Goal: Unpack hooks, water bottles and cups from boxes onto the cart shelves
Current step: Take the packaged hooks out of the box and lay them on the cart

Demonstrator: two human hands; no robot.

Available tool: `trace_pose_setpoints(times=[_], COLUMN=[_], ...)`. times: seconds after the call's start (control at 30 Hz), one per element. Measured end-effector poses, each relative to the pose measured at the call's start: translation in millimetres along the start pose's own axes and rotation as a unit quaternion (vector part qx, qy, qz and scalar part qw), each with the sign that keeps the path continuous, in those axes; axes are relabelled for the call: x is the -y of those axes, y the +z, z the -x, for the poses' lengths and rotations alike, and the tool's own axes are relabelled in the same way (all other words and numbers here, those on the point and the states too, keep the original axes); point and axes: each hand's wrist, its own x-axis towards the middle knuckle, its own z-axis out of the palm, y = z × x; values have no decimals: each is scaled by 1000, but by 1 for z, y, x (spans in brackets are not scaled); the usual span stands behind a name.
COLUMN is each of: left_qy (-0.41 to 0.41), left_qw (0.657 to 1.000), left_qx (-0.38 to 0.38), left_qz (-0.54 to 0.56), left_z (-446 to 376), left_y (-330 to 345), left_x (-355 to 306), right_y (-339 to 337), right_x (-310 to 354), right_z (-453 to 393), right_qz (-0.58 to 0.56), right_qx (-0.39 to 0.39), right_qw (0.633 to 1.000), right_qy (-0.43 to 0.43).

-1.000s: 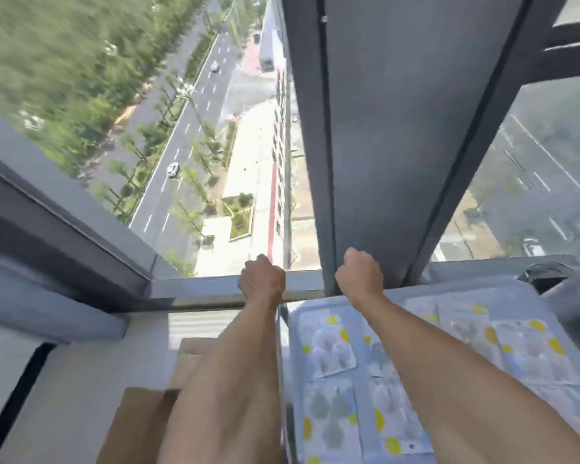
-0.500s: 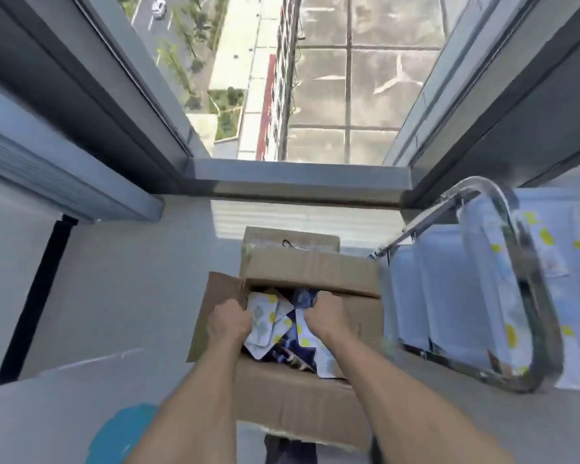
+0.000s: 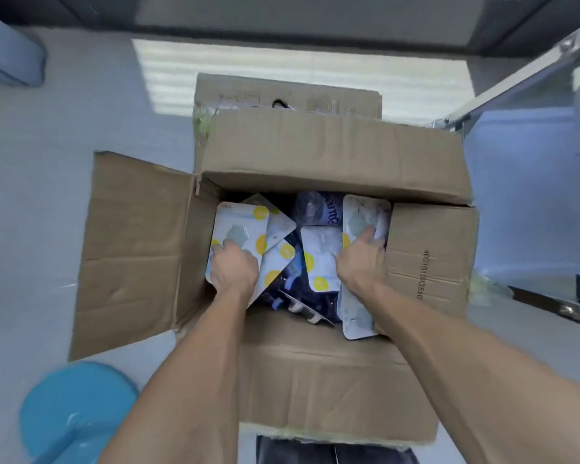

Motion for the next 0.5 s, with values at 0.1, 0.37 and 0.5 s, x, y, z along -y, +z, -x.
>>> trace_pose_setpoints(times=[0.1, 0.37, 0.5], left_qy=[-10, -96, -58], left_qw=[999, 991, 997], left_qx=[-42, -61, -42], left_qz=[-12, 71, 30], left_z=[-15, -14, -7], left_y=[23, 32, 26], left_x=[3, 3, 5], right_y=[26, 18, 7], right_x=[-7, -5, -8], right_z=[-3, -31, -40], right_qz=[39, -111, -72], right_qx=[-106, -157, -127], right_qw=[993, 973, 982], right_qy=[-17, 128, 117])
